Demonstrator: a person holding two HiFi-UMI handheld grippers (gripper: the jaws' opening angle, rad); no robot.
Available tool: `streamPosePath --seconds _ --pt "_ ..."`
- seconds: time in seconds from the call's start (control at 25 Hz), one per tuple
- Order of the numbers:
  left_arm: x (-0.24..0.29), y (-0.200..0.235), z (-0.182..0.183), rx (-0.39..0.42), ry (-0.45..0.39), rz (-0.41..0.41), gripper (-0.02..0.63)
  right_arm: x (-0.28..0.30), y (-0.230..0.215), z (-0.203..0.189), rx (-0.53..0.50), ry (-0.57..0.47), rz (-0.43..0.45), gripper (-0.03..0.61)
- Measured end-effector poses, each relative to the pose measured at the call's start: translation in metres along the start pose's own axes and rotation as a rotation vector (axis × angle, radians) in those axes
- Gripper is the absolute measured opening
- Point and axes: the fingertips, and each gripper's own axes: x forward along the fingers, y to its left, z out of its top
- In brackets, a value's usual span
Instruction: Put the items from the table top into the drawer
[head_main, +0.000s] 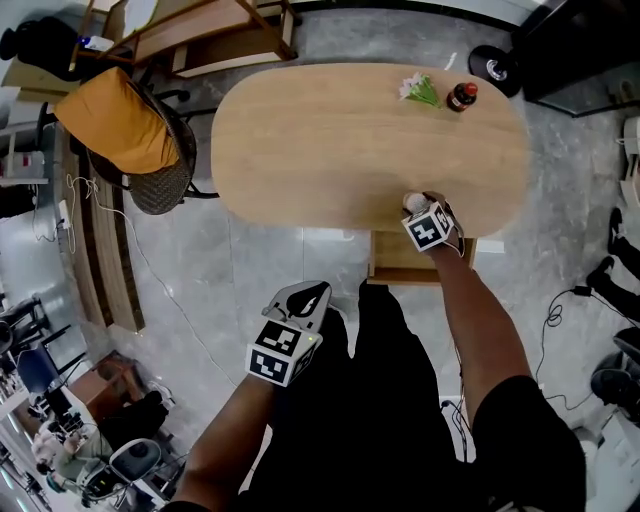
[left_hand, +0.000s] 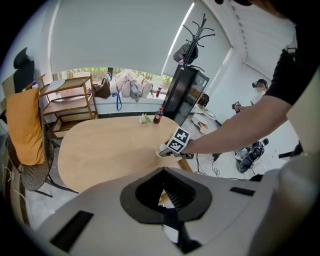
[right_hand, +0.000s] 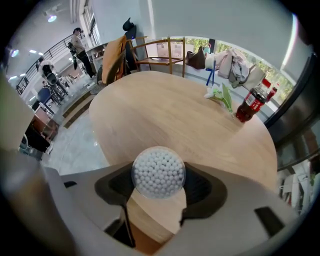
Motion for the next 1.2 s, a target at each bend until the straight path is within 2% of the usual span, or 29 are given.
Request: streamPosePath --seconds 0.2,0.44,0.64,0.96,1.2 --pt "0.014 -0.007 0.009 0.041 0.012 -0.031 0.002 -0.026 0.027 -0.035 0.06 -0.042 0.019 0.267" --pt "0.03 -0.018 0.015 0.081 0.033 -0.062 0.002 -0.028 0.067 -0.11 0.136 0.022 0.058 0.267" --pt "0.04 -0.026 0.01 0.099 0.058 -0.076 0.002 -0.004 0.076 -0.154 0.213 0.088 0.064 0.268" --pt "0.05 -0.033 -0.01 0.108 0.111 -0.076 0.002 0.045 0.044 -0.178 0.321 0.109 0.052 0.268" --pt "0.053 -0.019 -0.016 0.089 0.115 -0.062 0.002 0.072 0.038 -0.179 0.337 0.112 0.031 0.268"
